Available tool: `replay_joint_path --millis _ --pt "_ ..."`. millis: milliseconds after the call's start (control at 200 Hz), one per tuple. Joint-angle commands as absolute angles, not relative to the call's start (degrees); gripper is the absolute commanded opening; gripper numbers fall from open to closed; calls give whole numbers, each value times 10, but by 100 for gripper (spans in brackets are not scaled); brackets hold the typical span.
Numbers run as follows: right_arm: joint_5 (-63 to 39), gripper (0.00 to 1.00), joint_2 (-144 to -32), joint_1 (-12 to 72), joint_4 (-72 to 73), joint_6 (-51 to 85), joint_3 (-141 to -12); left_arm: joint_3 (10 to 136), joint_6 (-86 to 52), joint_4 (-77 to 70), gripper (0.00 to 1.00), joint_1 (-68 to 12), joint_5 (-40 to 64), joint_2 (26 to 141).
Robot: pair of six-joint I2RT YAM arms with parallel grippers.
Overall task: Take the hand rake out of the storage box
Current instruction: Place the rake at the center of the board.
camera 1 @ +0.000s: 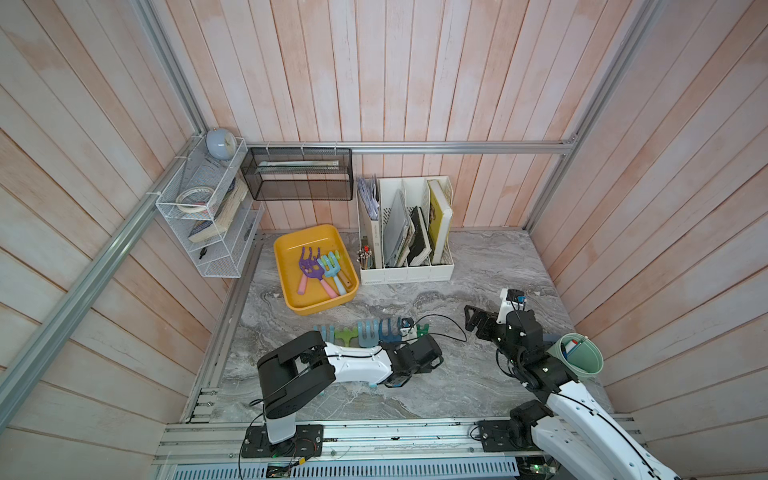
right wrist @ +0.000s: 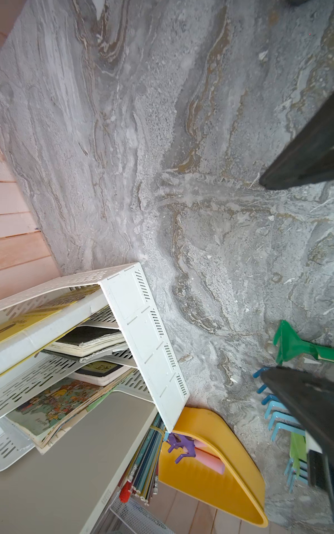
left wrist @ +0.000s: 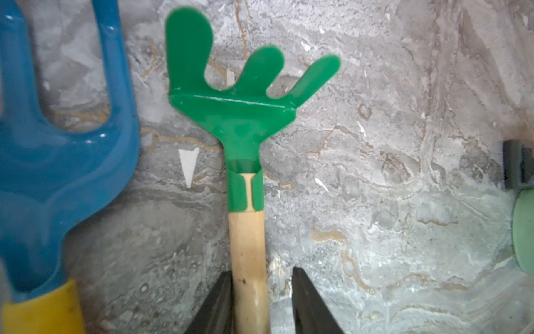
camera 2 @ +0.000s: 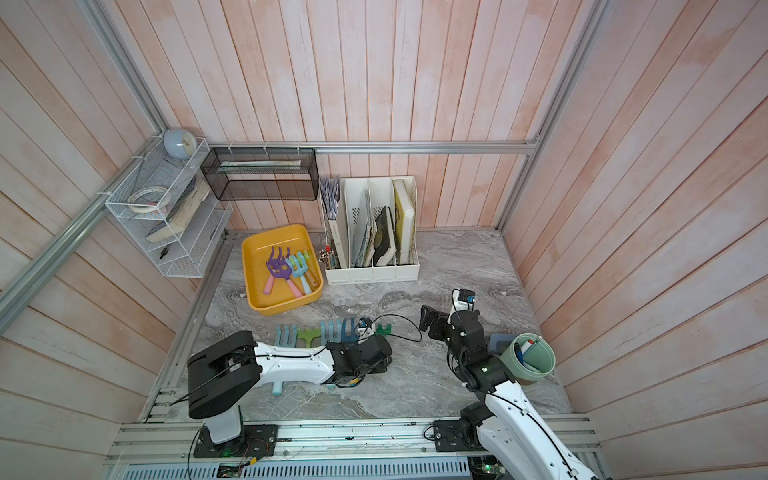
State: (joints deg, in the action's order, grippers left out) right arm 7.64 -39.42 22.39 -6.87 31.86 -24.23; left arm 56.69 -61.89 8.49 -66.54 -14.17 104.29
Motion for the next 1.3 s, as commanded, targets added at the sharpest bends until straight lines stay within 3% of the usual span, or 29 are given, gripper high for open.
replay_joint_path --millis 0,105,120,135,155,280,470,595,700,855,1000,1090,1295 --pt "64 98 -386 221 -57 326 -232 580 -602 81 45 -663 -136 1036" --pt "45 98 -378 222 -43 331 -213 564 -577 68 62 -655 -142 984" --pt "38 97 -378 221 -37 330 -210 560 -571 64 73 -652 -142 973" --pt "31 97 -379 221 -32 332 -206 555 -565 61 94 -650 -144 961" --pt "23 95 -382 221 -27 335 -203 547 -557 58 100 -645 -145 944" --pt "-50 80 -419 228 28 358 -178 485 -519 52 100 -593 -169 815" --pt "56 86 -504 387 72 389 -181 389 -461 43 100 -402 -94 638" --pt "99 87 -588 466 86 402 -209 388 -413 77 100 -298 -42 603" --pt "122 82 -653 518 95 424 -221 387 -387 85 100 -242 -9 601" --pt "149 78 -716 552 82 455 -240 383 -355 79 100 -195 36 621" --pt "144 66 -755 562 76 451 -267 375 -335 75 100 -160 71 636" --pt "150 57 -781 570 53 453 -288 370 -322 74 100 -151 73 629" --pt "161 51 -829 595 25 473 -321 363 -299 97 100 -144 43 595"
